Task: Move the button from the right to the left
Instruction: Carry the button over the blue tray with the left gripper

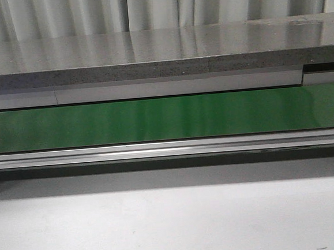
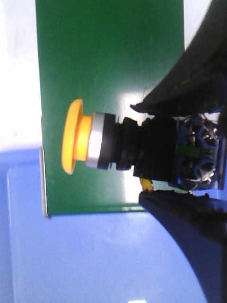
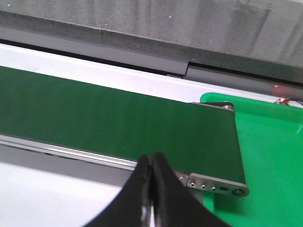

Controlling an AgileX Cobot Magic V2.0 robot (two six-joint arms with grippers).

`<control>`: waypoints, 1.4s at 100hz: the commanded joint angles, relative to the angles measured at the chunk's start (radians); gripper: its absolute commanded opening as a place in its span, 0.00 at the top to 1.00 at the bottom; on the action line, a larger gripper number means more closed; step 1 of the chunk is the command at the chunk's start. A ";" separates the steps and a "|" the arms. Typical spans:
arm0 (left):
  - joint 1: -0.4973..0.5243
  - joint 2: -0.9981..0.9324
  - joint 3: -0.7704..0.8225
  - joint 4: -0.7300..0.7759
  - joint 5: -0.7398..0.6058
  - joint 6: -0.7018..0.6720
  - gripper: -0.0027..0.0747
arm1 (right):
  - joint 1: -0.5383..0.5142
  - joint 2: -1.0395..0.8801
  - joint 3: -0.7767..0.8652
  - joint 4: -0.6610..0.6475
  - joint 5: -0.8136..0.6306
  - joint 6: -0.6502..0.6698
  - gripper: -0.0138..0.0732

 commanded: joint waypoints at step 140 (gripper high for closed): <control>0.195 0.271 0.115 0.055 -0.389 0.003 0.85 | 0.001 0.007 -0.024 0.003 -0.070 -0.008 0.92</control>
